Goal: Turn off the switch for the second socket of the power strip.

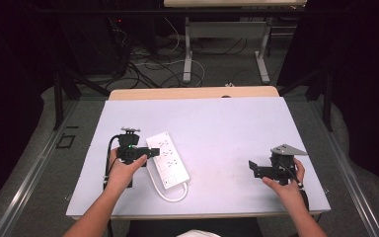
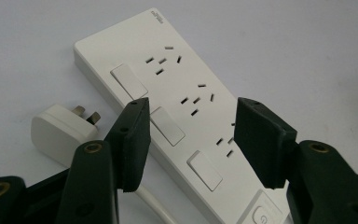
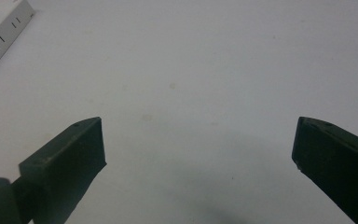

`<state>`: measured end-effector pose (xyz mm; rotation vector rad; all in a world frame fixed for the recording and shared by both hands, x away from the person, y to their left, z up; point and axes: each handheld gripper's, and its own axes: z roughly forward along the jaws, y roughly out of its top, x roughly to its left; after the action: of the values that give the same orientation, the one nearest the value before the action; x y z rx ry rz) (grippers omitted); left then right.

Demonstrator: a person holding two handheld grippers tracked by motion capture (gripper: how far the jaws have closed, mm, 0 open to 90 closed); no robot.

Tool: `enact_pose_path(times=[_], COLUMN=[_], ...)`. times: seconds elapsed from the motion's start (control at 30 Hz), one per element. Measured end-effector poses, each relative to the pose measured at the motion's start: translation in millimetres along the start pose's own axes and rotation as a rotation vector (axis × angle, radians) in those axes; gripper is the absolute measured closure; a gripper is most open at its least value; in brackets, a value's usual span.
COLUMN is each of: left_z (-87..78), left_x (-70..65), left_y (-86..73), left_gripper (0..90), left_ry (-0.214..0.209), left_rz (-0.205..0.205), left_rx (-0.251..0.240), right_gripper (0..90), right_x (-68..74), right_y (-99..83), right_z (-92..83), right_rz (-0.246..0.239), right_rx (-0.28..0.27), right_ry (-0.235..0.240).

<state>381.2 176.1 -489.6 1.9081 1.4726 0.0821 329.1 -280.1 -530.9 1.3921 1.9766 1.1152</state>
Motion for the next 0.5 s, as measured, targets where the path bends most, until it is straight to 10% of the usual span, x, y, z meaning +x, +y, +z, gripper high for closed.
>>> enact_pose_path(times=[0.5], left_z=[16.5], left_x=[6.1], left_y=[4.6], left_gripper=[57.2], left_ry=[0.031], left_rz=[-0.042], left_rx=[0.038], right_gripper=[3.7], right_x=[-0.9], right_y=[-0.3], right_z=[0.1], right_rz=[0.013], right_rx=[0.002], right_ry=[0.006])
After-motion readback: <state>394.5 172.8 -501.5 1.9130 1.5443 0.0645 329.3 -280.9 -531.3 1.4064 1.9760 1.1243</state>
